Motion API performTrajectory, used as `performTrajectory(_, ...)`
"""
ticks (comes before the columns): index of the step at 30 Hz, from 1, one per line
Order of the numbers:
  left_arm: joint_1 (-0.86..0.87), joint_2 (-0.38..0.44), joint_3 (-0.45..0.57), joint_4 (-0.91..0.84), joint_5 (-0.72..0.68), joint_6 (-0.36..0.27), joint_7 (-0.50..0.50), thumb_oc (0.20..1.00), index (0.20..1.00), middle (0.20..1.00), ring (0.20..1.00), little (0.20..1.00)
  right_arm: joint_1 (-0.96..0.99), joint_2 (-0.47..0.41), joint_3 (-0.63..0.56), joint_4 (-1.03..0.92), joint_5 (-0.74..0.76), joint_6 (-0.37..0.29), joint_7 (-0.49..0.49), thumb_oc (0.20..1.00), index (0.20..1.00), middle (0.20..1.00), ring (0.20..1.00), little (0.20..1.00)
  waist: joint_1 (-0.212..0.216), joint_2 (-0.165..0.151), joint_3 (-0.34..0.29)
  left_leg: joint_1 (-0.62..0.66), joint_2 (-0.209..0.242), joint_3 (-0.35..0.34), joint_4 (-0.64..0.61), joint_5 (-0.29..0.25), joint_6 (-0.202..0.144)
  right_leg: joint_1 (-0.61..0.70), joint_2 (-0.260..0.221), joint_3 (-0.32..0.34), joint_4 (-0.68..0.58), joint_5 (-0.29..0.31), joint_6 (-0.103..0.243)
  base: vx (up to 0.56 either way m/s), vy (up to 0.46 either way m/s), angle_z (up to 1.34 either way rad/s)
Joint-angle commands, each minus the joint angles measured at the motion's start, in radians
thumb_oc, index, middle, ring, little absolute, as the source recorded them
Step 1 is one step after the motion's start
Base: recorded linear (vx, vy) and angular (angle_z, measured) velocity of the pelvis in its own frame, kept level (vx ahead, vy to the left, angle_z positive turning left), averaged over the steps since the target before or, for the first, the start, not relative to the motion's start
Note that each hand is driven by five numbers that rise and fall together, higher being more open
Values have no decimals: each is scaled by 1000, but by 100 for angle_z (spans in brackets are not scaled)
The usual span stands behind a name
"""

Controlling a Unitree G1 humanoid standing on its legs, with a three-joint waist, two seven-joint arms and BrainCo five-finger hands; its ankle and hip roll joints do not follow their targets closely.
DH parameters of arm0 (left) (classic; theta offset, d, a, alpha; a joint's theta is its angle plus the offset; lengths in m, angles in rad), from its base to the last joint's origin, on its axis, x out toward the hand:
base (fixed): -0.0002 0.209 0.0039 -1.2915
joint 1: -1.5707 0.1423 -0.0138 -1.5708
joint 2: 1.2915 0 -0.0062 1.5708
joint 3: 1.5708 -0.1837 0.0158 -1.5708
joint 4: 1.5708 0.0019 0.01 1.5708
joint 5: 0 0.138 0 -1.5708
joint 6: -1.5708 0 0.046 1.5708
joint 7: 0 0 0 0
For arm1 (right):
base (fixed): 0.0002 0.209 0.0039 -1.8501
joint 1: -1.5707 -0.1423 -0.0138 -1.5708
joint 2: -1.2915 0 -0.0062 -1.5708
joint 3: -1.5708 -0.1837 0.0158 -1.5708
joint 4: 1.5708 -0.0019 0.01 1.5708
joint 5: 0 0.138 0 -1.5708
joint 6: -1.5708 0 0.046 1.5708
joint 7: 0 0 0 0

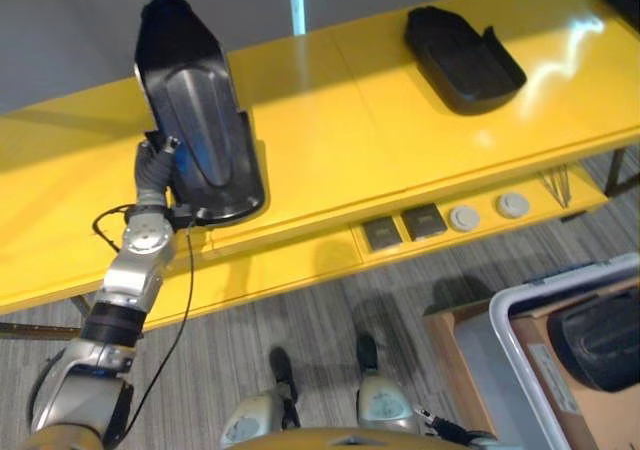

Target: Move parts from the plastic box to the shelf.

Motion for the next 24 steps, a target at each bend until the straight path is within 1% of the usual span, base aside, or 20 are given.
performTrajectory(1,-148,10,3,78,-31,-15,56,200,200,200,200,200,-24,-2,65,9,2,6,-1,1000,1000,1000,1000,1000,-4,-8,8,-10,-6,-46,-7,-74,-15,16,63,2,67,-144,-41,-17,-2,-10)
performTrajectory(4,-194,7,-19,152,-43,-12,48,200,200,200,200,200,-47,-6,82,-4,11,9,-2,1000,1000,1000,1000,1000,-14,-5,26,-16,-10,-45,-7,-73,-12,3,68,12,72,-143,-45,-12,-6,-4)
performTrajectory(5,-208,10,-25,168,-55,5,49,200,200,200,200,200,-53,-9,86,-7,16,7,-2,1000,1000,1000,1000,1000,-17,-4,31,-18,-11,-43,-7,-72,-12,-2,69,13,74,-143,-45,-19,-15,-7)
performTrajectory(8,-228,15,-34,201,-57,2,49,200,200,200,200,200,-66,-12,92,-17,32,10,-8,1000,1000,1000,1000,1000,-21,-2,42,-22,-13,-44,-7,-71,-11,-11,72,17,78,-143,-47,-8,-5,-1)
performTrajectory(9,-248,22,-48,232,-80,12,64,200,200,200,200,200,-78,-16,98,-28,30,20,-6,1000,1000,1000,1000,1000,-25,1,54,-23,-13,-43,-7,-68,-14,-16,74,21,81,-142,-49,0,0,0)
performTrajectory(11,-252,22,-50,242,-83,10,71,200,200,200,200,200,-80,-17,102,-31,34,22,-8,1000,1000,1000,1000,1000,-27,1,58,-23,-13,-42,-7,-68,-14,-16,74,22,81,-143,-50,0,0,0)
performTrajectory(14,-265,22,-54,259,-98,23,84,200,200,200,200,200,-88,-17,106,-26,39,24,-8,1000,1000,1000,1000,1000,-28,1,66,-24,-10,-39,-7,-67,-16,-17,75,22,82,-144,-52,0,0,0)
performTrajectory(15,-281,20,-59,286,-103,23,101,827,827,827,827,827,-95,-17,111,-17,47,19,-8,1000,1000,1000,1000,1000,-29,1,72,-28,-6,-37,-7,-62,-18,-20,76,23,84,-145,-55,0,0,0)
performTrajectory(16,-281,20,-59,288,-104,23,103,956,956,956,956,956,-96,-17,112,-16,47,19,-8,1000,1000,1000,1000,1000,-29,1,73,-28,-6,-37,-7,-62,-18,-20,76,23,84,-145,-55,-8,-32,-1)
performTrajectory(17,-291,15,-58,300,-107,25,104,1000,1000,1000,1000,1000,-98,-16,113,-12,50,16,-8,1000,1000,1000,1000,1000,-30,0,75,-29,-4,-36,-7,-62,-18,-21,77,25,83,-146,-56,0,0,0)
performTrajectory(21,-325,18,-68,333,-94,51,118,1000,1000,1000,1000,1000,-108,-15,118,-13,80,19,-17,1000,1000,1000,1000,1000,-33,-5,85,-32,3,-33,-7,-59,-21,-26,78,27,83,-145,-57,0,-40,-1)
performTrajectory(23,-341,25,-82,346,-92,71,99,1000,1000,1000,1000,1000,-116,-16,119,-15,88,27,-18,1000,1000,1000,1000,1000,-35,-6,91,-35,6,-31,-7,-58,-21,-32,80,29,84,-146,-58,-5,-16,0)
performTrajectory(24,-355,35,-91,349,-71,93,64,1000,1000,1000,1000,1000,-121,-19,121,-17,89,28,-17,1000,1000,1000,1000,1000,-37,-5,97,-37,9,-29,-7,-57,-22,-37,81,31,85,-146,-60,0,0,0)
